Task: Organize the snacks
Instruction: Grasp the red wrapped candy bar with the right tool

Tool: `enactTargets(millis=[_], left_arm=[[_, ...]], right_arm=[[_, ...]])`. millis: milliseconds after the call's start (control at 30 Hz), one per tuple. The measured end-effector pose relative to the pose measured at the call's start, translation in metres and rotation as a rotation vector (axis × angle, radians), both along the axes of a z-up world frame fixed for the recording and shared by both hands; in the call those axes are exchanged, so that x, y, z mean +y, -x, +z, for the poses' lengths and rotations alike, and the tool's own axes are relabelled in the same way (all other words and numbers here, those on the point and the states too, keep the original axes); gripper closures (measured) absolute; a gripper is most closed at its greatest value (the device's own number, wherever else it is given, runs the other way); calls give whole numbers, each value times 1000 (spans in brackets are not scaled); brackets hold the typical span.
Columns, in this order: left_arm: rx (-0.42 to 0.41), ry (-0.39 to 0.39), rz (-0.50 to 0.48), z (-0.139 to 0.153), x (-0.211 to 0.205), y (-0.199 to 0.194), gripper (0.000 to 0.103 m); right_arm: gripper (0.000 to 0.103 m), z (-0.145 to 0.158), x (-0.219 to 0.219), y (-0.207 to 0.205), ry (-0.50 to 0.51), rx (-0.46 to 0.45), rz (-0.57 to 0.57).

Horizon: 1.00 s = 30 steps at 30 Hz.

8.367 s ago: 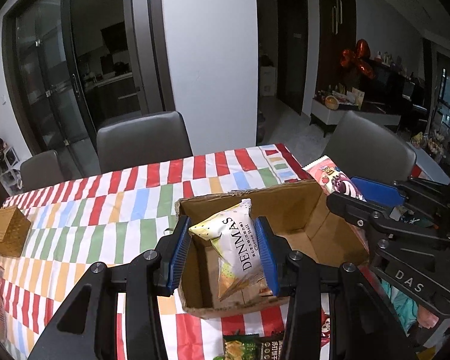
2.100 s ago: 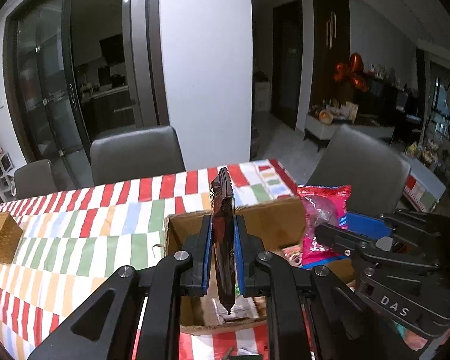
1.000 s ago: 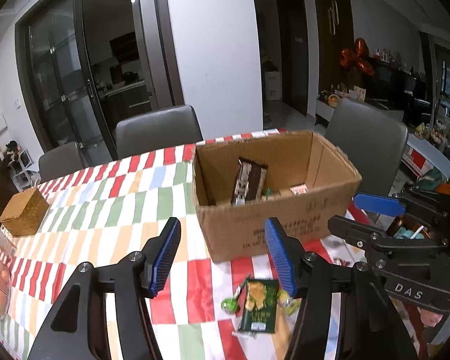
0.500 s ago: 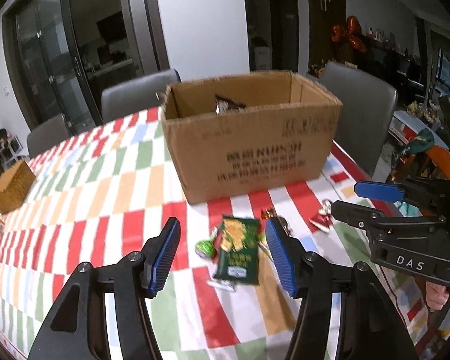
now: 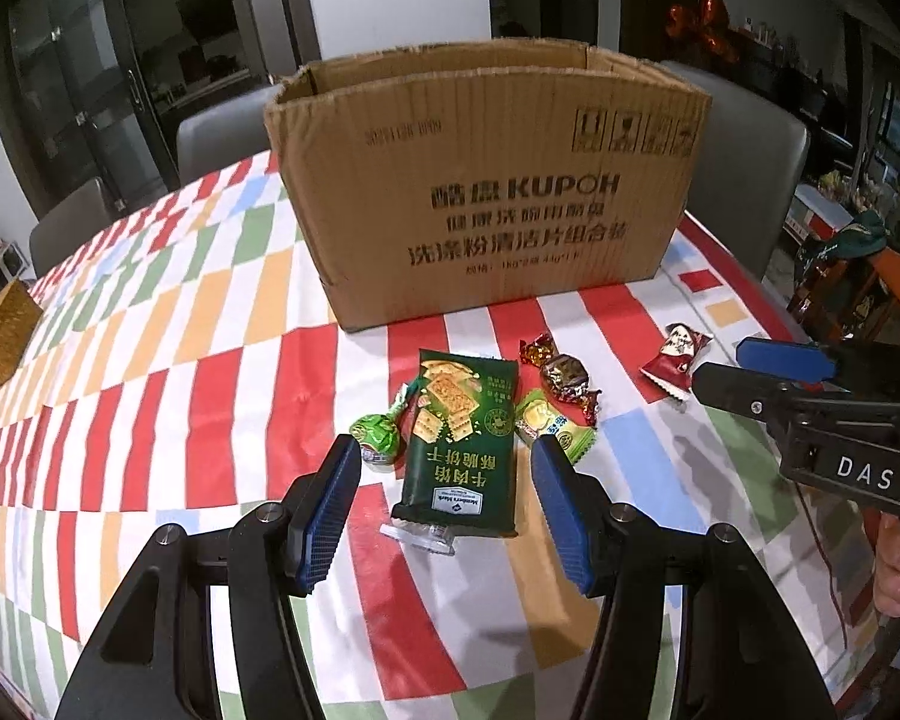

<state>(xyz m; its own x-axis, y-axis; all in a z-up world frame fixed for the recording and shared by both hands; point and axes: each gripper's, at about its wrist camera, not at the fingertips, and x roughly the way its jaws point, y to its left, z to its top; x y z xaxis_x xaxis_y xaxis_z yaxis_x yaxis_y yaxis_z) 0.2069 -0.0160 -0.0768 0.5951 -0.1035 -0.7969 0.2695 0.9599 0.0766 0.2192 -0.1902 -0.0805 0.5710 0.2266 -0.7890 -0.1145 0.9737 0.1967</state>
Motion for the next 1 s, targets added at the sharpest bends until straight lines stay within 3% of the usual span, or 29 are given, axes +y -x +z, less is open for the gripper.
enactTargets(millis=[400,733,900,1000], left_arm=[[63,-8,-9,-24,-8,-29,45],[68,3,5,-28,-8,-48,46],[101,24,1,-35,-10,-55,56],[112,55,14,-37,-8,-58,64]], right_arm=[[56,-23,-5,-27,-59,67,-30],[56,-31,7,-49,-61,88,-1],[57,-33,16,-59,-32,80,6],[69,-36,21,-62,11,80,8]])
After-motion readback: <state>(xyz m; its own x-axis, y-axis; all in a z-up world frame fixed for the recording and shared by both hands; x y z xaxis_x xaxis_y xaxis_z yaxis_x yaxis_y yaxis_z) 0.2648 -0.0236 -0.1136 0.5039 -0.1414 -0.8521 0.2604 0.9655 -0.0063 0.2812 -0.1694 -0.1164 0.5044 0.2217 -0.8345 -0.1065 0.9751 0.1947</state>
